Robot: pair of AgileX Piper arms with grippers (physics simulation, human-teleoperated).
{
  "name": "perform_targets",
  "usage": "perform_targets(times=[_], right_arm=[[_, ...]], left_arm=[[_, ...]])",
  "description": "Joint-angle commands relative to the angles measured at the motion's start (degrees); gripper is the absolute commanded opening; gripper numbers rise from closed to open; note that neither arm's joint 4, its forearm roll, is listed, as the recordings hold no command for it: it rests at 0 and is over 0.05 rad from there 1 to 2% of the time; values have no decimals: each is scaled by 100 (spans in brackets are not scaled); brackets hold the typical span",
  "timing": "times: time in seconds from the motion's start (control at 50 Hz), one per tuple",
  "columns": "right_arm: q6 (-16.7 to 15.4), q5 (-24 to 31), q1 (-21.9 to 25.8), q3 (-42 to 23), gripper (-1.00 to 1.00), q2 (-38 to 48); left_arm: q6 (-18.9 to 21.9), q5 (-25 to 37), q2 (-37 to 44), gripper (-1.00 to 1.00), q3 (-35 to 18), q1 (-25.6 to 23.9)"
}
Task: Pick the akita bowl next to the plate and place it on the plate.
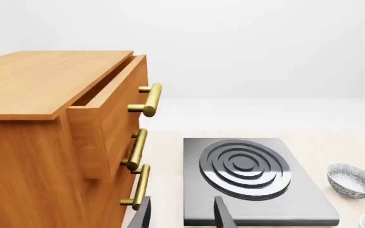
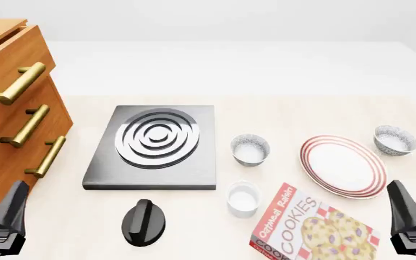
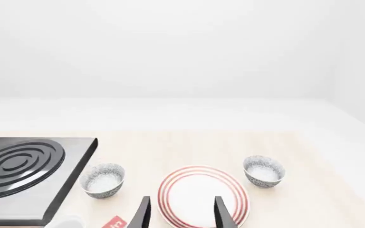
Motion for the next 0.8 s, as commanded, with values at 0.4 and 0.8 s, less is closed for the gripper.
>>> perform_targets(times=[0.4, 0.8], right_arm=[[-103, -11, 79, -8, 100, 42], [125, -340, 14, -95, 100, 571]], left_arm=[[0, 0, 0, 100, 0, 0], [0, 0, 0, 100, 0, 0]])
